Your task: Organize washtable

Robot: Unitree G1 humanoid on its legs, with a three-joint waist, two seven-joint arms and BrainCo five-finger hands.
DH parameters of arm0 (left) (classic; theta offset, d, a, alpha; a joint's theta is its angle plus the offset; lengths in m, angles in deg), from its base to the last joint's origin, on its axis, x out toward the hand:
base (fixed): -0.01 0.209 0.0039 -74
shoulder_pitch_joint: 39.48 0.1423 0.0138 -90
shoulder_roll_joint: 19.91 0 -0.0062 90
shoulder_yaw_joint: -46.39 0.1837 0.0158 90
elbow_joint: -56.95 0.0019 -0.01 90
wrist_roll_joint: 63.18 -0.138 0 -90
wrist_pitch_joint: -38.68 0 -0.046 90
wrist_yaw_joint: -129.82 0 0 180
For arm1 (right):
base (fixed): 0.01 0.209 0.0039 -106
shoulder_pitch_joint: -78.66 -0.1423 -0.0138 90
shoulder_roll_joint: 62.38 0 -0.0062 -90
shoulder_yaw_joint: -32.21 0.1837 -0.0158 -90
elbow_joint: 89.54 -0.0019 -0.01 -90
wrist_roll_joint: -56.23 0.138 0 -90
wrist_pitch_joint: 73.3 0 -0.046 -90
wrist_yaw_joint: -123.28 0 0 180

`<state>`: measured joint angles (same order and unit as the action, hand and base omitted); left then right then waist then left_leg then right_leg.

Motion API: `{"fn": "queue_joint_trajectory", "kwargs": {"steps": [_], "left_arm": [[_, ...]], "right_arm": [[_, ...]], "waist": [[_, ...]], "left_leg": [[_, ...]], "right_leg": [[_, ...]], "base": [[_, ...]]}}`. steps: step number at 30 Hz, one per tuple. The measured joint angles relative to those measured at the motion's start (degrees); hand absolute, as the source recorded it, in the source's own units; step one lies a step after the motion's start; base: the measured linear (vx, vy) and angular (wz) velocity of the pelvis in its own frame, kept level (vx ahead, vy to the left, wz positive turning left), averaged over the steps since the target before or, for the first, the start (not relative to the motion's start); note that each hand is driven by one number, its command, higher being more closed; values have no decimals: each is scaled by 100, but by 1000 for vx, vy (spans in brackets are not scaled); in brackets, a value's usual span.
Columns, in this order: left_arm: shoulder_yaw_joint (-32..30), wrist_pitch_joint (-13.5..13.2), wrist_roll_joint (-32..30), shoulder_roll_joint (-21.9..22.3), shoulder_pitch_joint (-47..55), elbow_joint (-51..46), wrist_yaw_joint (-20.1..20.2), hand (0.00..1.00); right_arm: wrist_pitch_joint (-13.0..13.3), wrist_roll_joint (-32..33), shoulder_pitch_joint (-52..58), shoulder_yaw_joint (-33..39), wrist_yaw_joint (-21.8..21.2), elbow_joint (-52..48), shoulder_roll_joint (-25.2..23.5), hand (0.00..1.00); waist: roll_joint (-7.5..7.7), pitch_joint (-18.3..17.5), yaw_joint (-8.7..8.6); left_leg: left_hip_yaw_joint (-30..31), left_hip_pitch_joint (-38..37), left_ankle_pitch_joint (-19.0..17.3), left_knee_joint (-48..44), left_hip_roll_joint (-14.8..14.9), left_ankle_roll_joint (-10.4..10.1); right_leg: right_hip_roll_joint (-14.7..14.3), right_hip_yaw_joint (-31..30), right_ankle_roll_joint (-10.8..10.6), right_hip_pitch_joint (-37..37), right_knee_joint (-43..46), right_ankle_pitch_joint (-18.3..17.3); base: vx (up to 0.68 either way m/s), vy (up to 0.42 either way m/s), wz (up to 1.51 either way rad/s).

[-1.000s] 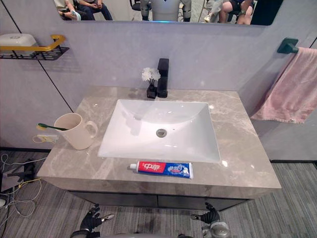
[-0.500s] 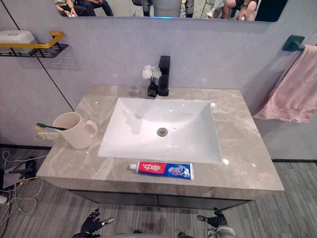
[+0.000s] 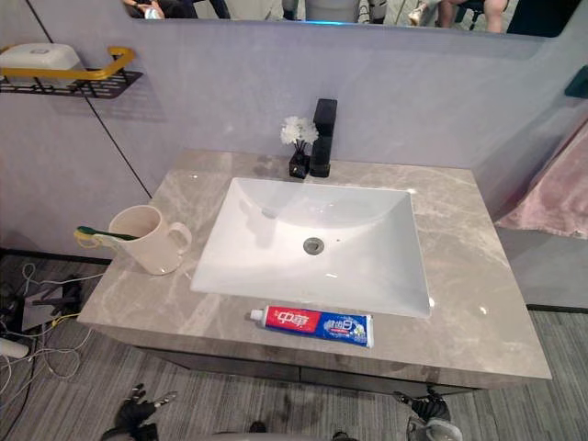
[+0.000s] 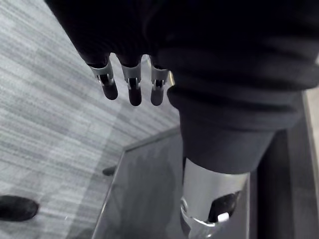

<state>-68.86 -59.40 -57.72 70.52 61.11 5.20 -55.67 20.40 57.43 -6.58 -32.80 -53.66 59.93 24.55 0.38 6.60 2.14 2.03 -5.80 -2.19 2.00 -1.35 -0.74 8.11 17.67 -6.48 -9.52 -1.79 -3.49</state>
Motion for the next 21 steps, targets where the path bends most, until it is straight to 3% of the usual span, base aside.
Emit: {"fn": "queue_joint_trajectory", "kwargs": {"steps": [4,7,10,13,15,21], "left_arm": [[-634,2,-134,-255,82,-1626,-128,0],[-909,2,-269,-381,73,-2482,-291,0],[-889,-15,-504,-398,10,-4000,-490,0],[-619,-153,-926,-376,-214,-5312,-693,0],[-95,-299,-1306,-360,-293,-6167,-811,0],[1007,-680,-1726,-361,-345,-7405,-806,0]], "right_arm": [[1,1,247,0,-55,-18,-6,0],[-1,22,334,-1,-60,-30,-10,0],[-2,37,416,-1,-70,-29,-35,0],[-2,63,456,-25,-81,-25,-96,0],[9,171,449,-146,-125,-26,-145,0],[44,230,473,-598,-289,-154,-189,0]], "waist": [[-8,-4,194],[-36,-12,199],[-60,-38,209],[-87,-49,214],[-118,-68,206],[-208,-119,177]], "left_leg": [[184,66,0,-19,-30,0],[294,159,3,-89,-58,4],[466,323,-1,-222,-78,3],[574,417,-1,-337,-81,2],[592,456,-19,-432,-79,-21],[634,507,-25,-491,-52,-30]], "right_leg": [[20,188,34,-13,41,-72],[29,301,21,-15,31,-69],[48,449,4,-29,29,-79],[44,547,4,-51,42,-79],[36,561,4,-68,43,-79],[-4,560,44,-6,85,-103]], "base": [[-22,-16,25],[12,-11,23],[29,-17,29],[3,-14,22],[-35,-1,6],[-61,1,2]]}}
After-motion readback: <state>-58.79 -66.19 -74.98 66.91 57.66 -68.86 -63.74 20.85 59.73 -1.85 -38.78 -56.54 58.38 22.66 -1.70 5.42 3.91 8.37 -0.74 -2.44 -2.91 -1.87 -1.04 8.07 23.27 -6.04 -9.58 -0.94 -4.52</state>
